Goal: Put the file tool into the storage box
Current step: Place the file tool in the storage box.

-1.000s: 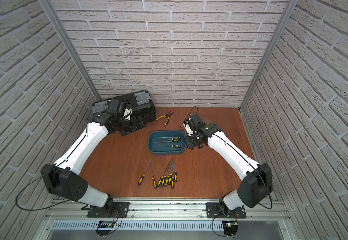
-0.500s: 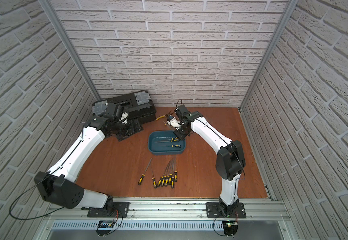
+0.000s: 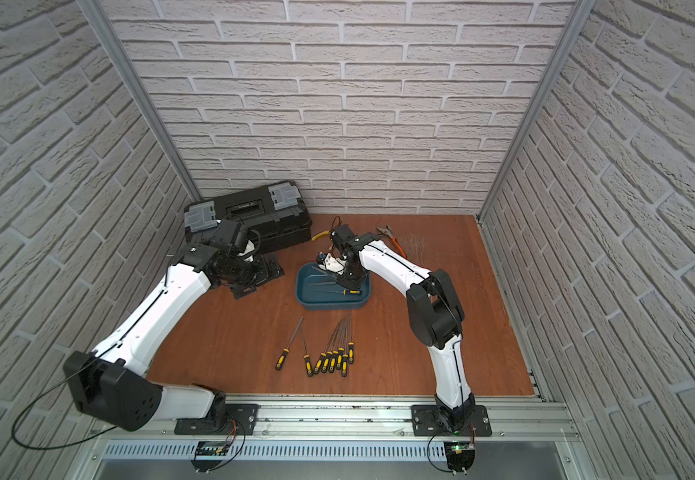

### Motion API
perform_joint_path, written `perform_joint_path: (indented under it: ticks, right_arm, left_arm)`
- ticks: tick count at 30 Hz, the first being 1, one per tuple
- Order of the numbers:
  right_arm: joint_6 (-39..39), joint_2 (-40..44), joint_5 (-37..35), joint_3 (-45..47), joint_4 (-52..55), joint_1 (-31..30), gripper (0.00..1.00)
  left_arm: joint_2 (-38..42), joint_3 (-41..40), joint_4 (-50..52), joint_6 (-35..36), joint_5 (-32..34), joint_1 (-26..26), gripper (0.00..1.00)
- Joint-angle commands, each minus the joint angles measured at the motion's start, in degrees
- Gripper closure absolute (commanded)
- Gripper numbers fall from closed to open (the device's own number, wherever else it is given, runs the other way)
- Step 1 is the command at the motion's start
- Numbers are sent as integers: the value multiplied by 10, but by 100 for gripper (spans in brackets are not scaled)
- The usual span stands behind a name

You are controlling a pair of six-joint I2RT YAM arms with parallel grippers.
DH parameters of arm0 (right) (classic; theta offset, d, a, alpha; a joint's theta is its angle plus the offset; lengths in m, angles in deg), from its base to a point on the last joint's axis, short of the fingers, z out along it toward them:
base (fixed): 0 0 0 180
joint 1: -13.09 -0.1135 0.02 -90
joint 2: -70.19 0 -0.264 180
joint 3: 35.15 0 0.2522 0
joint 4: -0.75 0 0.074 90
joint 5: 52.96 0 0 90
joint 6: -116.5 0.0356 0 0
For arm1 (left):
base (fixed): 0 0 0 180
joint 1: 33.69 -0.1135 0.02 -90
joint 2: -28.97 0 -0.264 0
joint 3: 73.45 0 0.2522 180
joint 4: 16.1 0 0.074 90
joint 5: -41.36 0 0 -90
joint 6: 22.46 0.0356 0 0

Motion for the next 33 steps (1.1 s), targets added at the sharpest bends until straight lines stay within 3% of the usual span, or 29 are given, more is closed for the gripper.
perform_joint_path:
  ticks: [1, 5, 8, 20, 27, 33]
  right_arm:
    - [-22, -7, 0, 5, -26, -9, 96]
    - [-49, -9, -6, 17, -46, -9, 95]
    - [-59, -8, -14, 32, -68, -9, 84]
    - [-63, -36, -44, 31, -90, -8, 66]
    - [-22, -35, -66, 13, -82, -8, 61]
    - [72, -1, -104, 22, -107, -7, 62]
  left_arm:
    - [-5, 10, -3, -10, 17, 5, 2]
    - [-25, 23, 4, -4, 13, 8, 2]
    - [-33, 28, 8, -2, 15, 12, 2]
    - [-14, 6, 15, -2, 25, 15, 2]
    - [-6, -1, 13, -4, 29, 16, 2]
    - [-13, -3, 2, -3, 24, 16, 2]
